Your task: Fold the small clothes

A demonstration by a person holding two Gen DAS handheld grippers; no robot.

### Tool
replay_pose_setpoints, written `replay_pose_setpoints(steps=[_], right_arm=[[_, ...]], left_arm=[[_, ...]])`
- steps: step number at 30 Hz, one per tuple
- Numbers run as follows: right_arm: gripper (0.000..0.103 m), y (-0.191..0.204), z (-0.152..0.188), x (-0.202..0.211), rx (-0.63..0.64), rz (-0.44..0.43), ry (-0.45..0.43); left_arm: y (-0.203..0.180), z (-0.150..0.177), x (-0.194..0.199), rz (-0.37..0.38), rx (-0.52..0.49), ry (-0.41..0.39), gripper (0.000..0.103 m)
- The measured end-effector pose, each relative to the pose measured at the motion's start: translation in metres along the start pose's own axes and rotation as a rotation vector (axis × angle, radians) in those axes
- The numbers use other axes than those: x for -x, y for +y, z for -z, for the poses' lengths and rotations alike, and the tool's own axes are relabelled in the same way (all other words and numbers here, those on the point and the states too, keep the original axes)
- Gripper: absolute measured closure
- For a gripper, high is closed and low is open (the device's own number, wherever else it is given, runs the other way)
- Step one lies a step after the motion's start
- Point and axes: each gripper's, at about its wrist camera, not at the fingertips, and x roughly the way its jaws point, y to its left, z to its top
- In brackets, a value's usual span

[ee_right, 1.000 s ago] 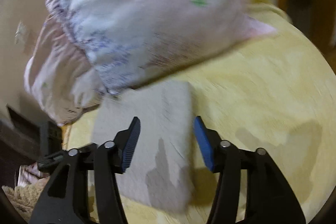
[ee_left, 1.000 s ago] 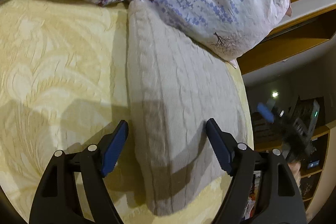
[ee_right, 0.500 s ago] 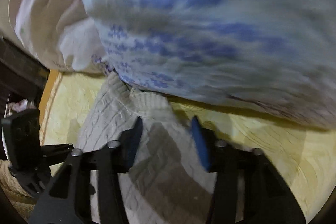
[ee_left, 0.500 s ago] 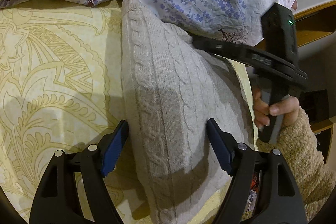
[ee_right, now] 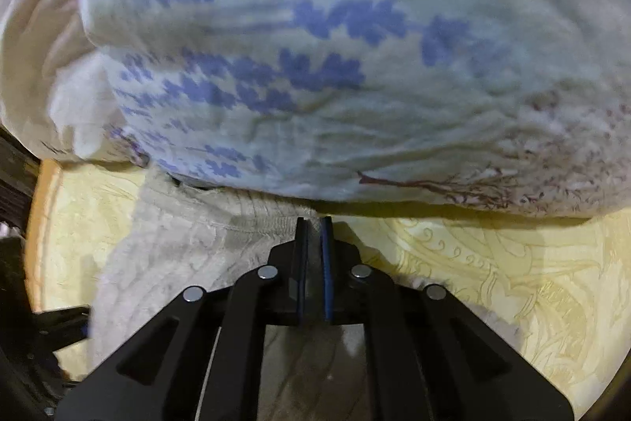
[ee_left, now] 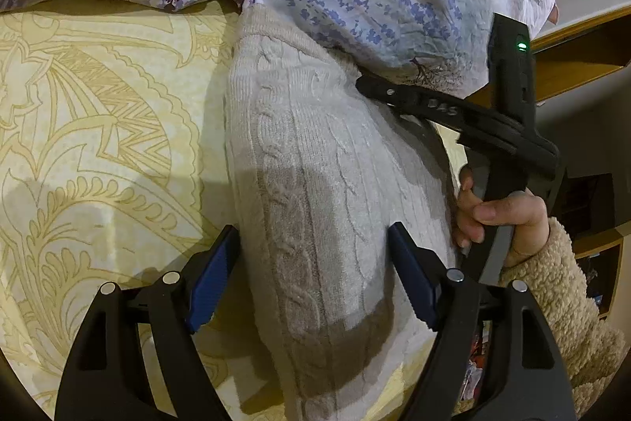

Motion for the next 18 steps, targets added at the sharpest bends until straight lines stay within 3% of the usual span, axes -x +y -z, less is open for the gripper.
replay_pose_setpoints(steps=[5,9,12,16,18], right_arm=[[0.055,-0.025,0.026,0.055,-0.126,-0.065,-0.115],[0.052,-0.067,0.07,0.098,-0.29,-0.106,-0.179],[0.052,-0.097,0.109,0.114,-0.406,-0.136,-0.178],[0.052,-0.102,0.147,0.104,-0.488,-0.174,-0.132],[0.062,-0.095,0.158,0.101,-0.501,-0.232,-0.157]], left_arm=[[0.009,0.005,0.004,0.031,0.05,-0.009,0.025],[0.013,0.01,0.008,0.048,0.068,-0.018,0.025],[0.015,0.012,0.009,0.056,0.076,-0.02,0.026],[0.011,0.018,0.008,0.052,0.072,-0.019,0.026],[0.008,0.02,0.008,0.043,0.063,-0.021,0.026]])
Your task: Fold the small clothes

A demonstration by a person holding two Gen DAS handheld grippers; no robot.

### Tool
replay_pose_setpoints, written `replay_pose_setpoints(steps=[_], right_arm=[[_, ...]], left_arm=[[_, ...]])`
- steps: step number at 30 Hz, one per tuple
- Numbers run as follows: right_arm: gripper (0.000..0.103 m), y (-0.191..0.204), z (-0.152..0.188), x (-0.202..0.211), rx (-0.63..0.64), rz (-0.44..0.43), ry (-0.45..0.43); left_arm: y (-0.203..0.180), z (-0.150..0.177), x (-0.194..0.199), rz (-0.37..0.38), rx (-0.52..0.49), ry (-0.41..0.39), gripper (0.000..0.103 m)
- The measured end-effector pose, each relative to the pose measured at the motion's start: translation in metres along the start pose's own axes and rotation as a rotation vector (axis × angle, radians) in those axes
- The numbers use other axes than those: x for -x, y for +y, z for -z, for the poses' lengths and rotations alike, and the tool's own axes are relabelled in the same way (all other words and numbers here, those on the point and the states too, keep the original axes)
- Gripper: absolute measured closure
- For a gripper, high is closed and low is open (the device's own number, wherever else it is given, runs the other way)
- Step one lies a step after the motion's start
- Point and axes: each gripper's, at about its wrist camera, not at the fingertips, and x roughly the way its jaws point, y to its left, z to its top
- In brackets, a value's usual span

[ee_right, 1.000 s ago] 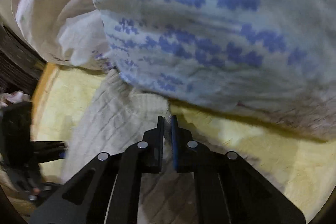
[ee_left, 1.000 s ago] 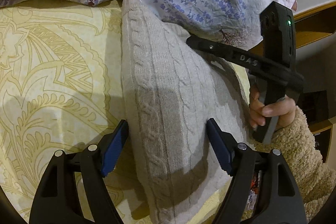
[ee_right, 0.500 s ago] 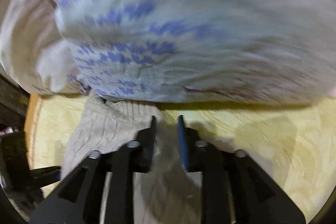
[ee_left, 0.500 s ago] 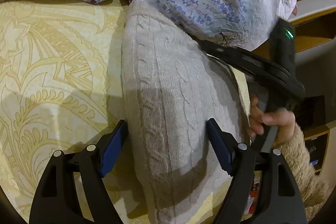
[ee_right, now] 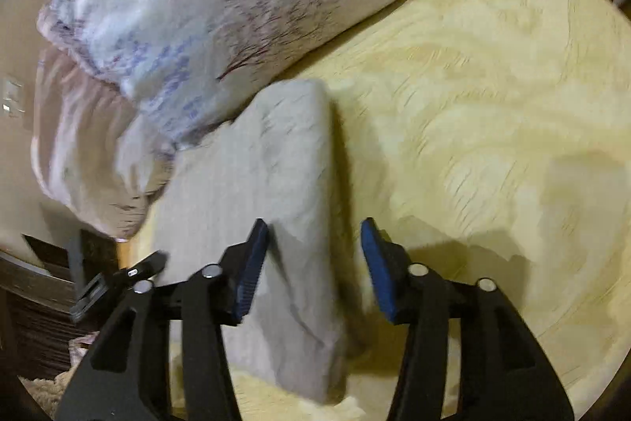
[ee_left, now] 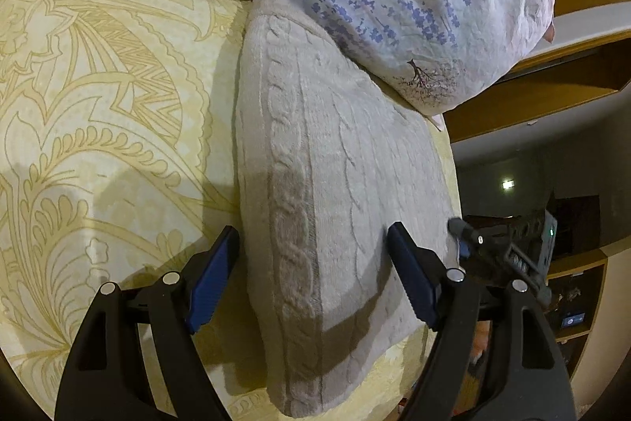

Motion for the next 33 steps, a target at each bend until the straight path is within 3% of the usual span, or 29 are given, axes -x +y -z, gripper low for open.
replay_pose_setpoints(steps=[1,4,7,11,12,13,16,20,25,33], right_arm=[[0.078,0.005,0.007,-0.002,0.021,-0.017,-0.009],[0.092,0.015,0.015,-0.001,0.088,0.103,-0.057],[0.094,0.006,0.01,0.007,0.047,0.149,-0.092],[0.092,-0.009,0.007,0.002,0.011,0.146,-0.047],[0.091,-0.008,0.007,0.002,0.013,0.122,-0.04],[0.082,-0.005,0.004,0.002,0.005,0.085,-0.033],[0.038,-0.01,-0.004,0.011,-0.026,0.035,-0.044],[0.031,-0.016,-0.022,0.004,-0.073,-0.038,-0.021],[0.031,-0.025,-0.032,-0.016,-0.096,-0.055,0.055],[0.03,-0.029,-0.032,-0.032,-0.108,-0.087,0.105]], left_arm=[[-0.001,0.001,-0.001,-0.004,-0.004,-0.001,0.025],[-0.007,0.0,-0.001,-0.017,-0.023,-0.003,0.025],[-0.017,-0.002,0.0,-0.034,-0.065,-0.017,0.025],[-0.019,-0.01,-0.003,-0.044,-0.072,-0.017,0.024],[-0.017,-0.012,-0.005,-0.041,-0.062,-0.013,0.024],[-0.013,-0.014,-0.004,-0.035,-0.053,-0.01,0.024],[-0.007,-0.018,-0.006,-0.013,-0.031,0.004,0.024],[-0.001,-0.024,-0.01,0.002,-0.01,0.028,0.024],[0.001,-0.031,-0.011,0.015,-0.015,0.053,0.024],[-0.006,-0.035,-0.022,0.011,-0.03,0.054,0.024]])
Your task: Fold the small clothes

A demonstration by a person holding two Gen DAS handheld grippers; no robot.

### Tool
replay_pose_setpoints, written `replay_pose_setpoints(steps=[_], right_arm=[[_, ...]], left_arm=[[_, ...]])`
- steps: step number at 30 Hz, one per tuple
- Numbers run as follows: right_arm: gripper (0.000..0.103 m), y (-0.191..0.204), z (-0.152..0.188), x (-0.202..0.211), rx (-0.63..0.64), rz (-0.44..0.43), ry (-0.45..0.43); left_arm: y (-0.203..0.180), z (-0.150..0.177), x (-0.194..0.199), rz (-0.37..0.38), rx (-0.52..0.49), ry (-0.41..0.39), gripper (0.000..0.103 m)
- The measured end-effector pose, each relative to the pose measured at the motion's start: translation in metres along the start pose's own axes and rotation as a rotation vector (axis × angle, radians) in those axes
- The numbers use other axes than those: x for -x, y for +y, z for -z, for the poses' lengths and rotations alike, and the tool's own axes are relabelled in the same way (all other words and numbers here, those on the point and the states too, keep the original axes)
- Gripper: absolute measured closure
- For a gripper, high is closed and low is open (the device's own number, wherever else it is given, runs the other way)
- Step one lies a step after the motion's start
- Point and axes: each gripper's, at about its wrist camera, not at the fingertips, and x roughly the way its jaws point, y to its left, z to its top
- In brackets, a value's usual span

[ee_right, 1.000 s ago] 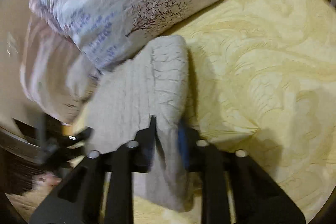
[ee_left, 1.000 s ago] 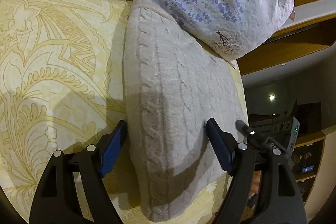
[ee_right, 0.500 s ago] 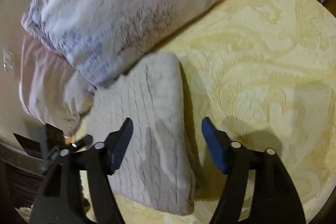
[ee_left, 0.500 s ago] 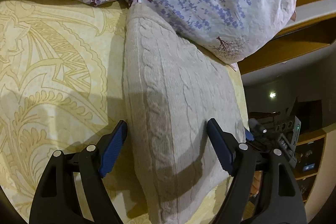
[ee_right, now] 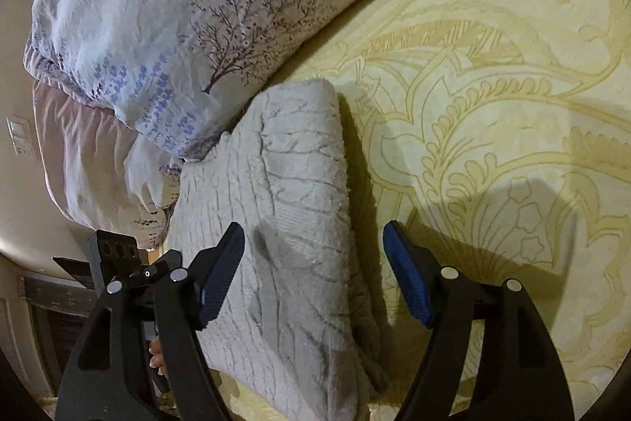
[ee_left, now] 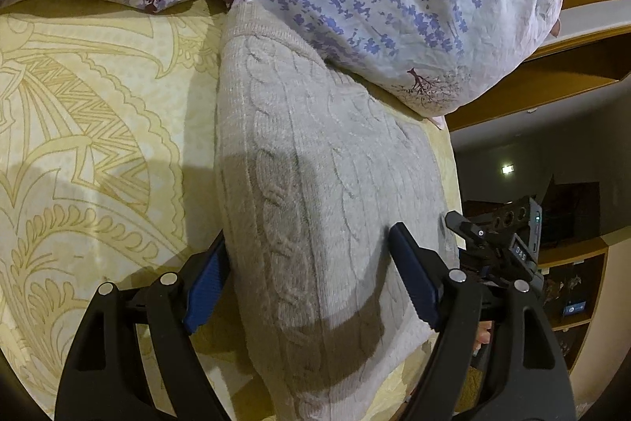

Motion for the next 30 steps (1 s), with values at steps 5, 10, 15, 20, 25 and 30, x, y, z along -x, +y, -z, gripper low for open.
replay_pose_setpoints(steps=[5,10,15,20,25,30], right_arm=[[0.03,0.0,0.001,-0.006,0.003,-0.076,0.017],[0.03,0.008,0.003,-0.018,0.033,-0.12,0.047],[0.034,0.012,0.004,-0.026,0.032,-0.159,0.062],[0.046,0.009,0.006,-0.027,0.018,-0.166,0.064],[0.066,0.009,0.014,-0.034,-0.008,-0.21,0.073],[0.07,0.021,0.019,-0.029,-0.01,-0.242,0.048]], left_arm=[[-0.009,0.001,-0.002,-0.037,-0.034,0.004,0.02],[-0.023,0.002,-0.01,-0.091,-0.098,0.008,0.014],[-0.032,0.0,-0.017,-0.133,-0.14,0.014,0.014],[-0.04,-0.001,-0.025,-0.167,-0.165,0.014,0.015],[-0.031,-0.003,-0.017,-0.109,-0.125,-0.005,0.039],[-0.019,-0.007,-0.002,-0.005,-0.067,-0.009,0.06]])
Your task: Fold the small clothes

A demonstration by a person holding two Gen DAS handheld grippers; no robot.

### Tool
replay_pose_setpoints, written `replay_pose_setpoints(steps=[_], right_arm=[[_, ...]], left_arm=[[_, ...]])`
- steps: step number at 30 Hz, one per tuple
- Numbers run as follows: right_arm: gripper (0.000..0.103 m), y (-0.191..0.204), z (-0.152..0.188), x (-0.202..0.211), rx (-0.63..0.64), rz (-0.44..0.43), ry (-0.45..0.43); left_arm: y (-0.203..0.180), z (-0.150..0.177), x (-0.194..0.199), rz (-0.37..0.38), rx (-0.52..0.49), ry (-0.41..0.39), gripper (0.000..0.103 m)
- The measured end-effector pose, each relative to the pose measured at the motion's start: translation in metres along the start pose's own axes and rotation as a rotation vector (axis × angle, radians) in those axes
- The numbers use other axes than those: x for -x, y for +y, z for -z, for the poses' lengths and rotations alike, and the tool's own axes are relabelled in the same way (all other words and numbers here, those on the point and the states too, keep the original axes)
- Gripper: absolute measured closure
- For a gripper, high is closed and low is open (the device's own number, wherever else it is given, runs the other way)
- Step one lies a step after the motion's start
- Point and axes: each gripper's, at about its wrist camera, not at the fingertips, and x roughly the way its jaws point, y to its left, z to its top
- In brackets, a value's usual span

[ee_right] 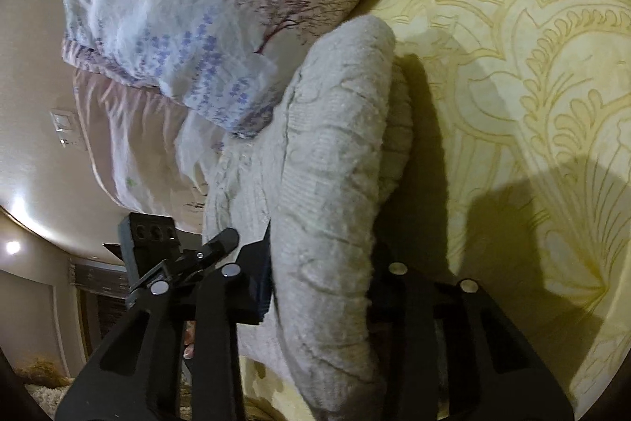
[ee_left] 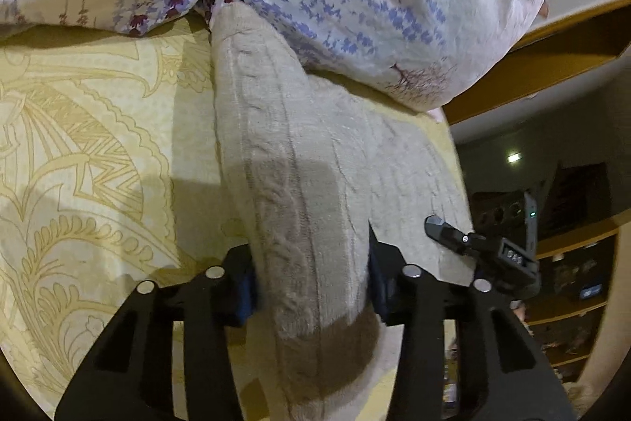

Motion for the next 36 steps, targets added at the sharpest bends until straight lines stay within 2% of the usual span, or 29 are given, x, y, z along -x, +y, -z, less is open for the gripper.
replay_pose_setpoints(steps=[3,6,11,15,17,19,21,23,25,29,31,33,34,35,36], right_arm=[[0.072,0.019,0.004,0.0,0.031,-0.024,-0.002],[0.073,0.04,0.012,-0.008,0.073,-0.042,0.016],[0.073,0.081,0.031,-0.04,0.171,-0.061,0.053],[0.073,0.111,0.05,-0.075,0.313,0.027,0.074],[0.073,0.115,0.06,-0.097,0.355,0.104,0.091],[0.069,0.109,0.066,-0.112,0.358,0.182,0.081],[0.064,0.1,0.065,-0.115,0.318,0.197,0.08],[0.054,0.093,0.063,-0.112,0.283,0.193,0.094],[0.048,0.094,0.061,-0.103,0.295,0.202,0.098],[0.048,0.096,0.049,-0.072,0.292,0.176,-0.021],[0.047,0.095,0.04,-0.065,0.27,0.174,-0.045],[0.049,0.093,0.033,-0.068,0.265,0.181,-0.037],[0.059,0.095,0.032,-0.072,0.275,0.187,-0.025],[0.077,0.098,0.032,-0.076,0.298,0.187,-0.014],[0.081,0.103,0.032,-0.079,0.331,0.205,-0.014]], left_arm=[[0.005,0.001,0.014,0.054,0.019,-0.01,0.062],[0.013,0.004,0.044,0.095,0.031,-0.05,0.062],[0.034,0.016,0.096,0.095,0.037,-0.104,0.062],[0.061,0.025,0.114,0.025,0.054,-0.116,0.06],[0.083,0.03,0.11,-0.03,0.104,-0.101,0.058],[0.105,0.036,0.105,-0.075,0.151,-0.097,0.051],[0.113,0.041,0.101,-0.048,0.182,-0.129,0.043],[0.11,0.043,0.1,-0.062,0.176,-0.152,0.041],[0.101,0.042,0.101,-0.105,0.15,-0.164,0.04],[0.074,0.037,0.122,-0.215,0.063,-0.252,0.039],[0.054,0.038,0.135,-0.242,-0.014,-0.317,0.035],[0.037,0.039,0.14,-0.223,-0.097,-0.338,0.031],[0.032,0.039,0.14,-0.212,-0.131,-0.33,0.03],[0.026,0.039,0.137,-0.202,-0.165,-0.315,0.03],[0.021,0.039,0.132,-0.197,-0.194,-0.299,0.03]])
